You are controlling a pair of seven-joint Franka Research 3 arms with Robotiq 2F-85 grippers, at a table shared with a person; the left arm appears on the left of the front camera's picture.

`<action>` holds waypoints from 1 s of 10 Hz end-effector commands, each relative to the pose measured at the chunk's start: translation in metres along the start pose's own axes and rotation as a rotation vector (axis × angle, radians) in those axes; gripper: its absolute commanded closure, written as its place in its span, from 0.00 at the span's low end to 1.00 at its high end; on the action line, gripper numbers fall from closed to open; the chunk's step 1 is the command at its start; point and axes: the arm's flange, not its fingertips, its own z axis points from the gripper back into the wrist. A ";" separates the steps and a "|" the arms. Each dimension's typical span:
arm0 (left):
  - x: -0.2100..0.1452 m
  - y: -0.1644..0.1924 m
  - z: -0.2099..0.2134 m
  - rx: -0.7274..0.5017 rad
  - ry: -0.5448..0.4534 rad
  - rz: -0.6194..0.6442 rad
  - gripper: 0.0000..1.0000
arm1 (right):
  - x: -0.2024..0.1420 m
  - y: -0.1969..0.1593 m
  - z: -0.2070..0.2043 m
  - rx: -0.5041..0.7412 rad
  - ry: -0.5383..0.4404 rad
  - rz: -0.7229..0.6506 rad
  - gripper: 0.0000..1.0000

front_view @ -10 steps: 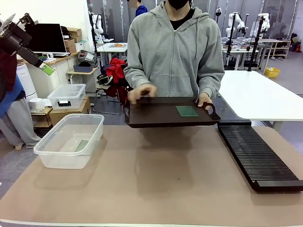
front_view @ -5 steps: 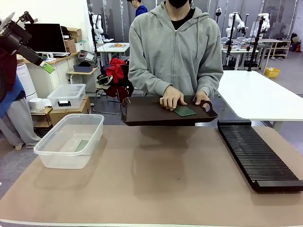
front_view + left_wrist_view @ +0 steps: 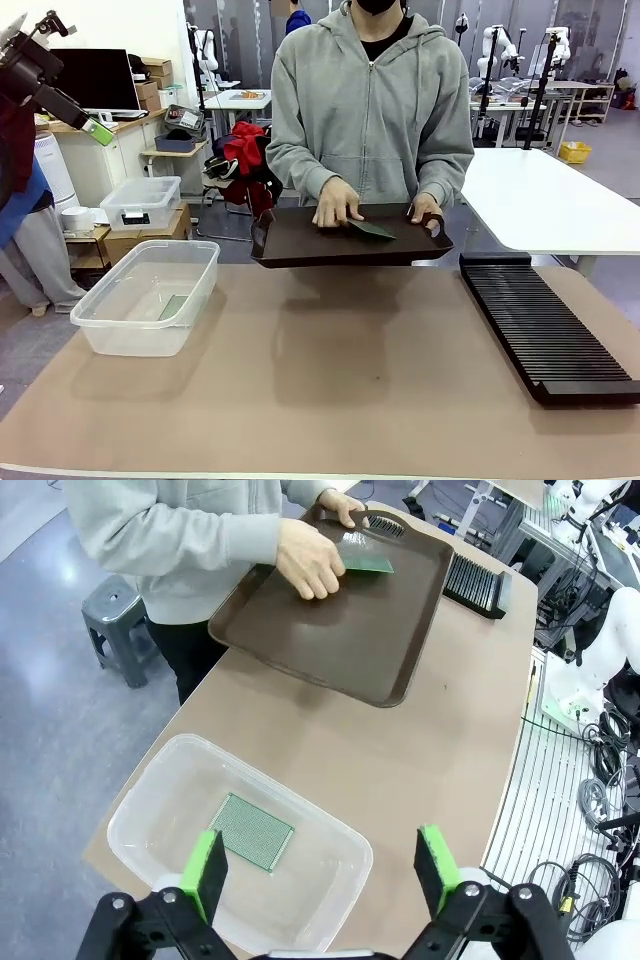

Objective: Sort PCBs into racks and boxes based on the side picked up.
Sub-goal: Pick up the Blank PCB handed by the Human.

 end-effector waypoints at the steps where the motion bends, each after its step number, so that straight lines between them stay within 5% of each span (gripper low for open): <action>1: -0.002 0.002 -0.001 0.000 0.002 0.005 0.00 | 0.000 0.002 -0.001 0.000 -0.005 -0.005 0.00; 10: -0.002 0.002 -0.001 0.000 0.002 0.005 0.00 | 0.000 0.002 -0.001 0.000 -0.005 -0.005 0.00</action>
